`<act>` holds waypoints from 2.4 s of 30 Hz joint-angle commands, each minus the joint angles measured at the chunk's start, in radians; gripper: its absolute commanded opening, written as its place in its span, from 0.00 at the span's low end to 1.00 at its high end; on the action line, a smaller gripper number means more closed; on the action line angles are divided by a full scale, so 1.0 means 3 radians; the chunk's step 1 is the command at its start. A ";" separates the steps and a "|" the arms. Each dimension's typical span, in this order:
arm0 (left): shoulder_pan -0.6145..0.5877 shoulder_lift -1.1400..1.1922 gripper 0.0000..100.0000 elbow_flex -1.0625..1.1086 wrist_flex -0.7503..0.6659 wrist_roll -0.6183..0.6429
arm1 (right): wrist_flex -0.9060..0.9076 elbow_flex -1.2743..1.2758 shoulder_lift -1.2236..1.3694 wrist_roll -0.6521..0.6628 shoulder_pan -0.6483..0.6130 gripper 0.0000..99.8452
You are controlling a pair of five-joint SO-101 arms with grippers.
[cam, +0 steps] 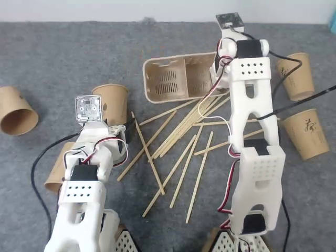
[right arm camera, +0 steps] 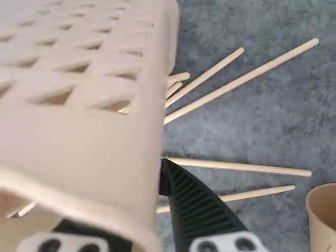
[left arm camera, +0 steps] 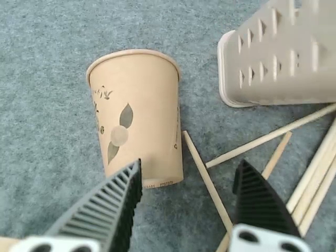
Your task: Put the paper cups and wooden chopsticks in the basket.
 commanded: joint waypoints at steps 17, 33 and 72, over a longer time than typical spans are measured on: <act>-0.0015 -0.0092 0.27 -0.0013 -0.0082 -0.0026 | 0.0156 0.1412 -0.1087 0.0297 -0.0156 0.01; -0.0015 -0.0092 0.27 -0.0008 -0.0077 -0.0026 | 0.0136 0.2036 -0.1977 0.0568 -0.0146 0.01; -0.0015 -0.0092 0.27 -0.0008 -0.0082 -0.0026 | 0.0156 0.0972 -0.2514 -0.0235 -0.0038 0.20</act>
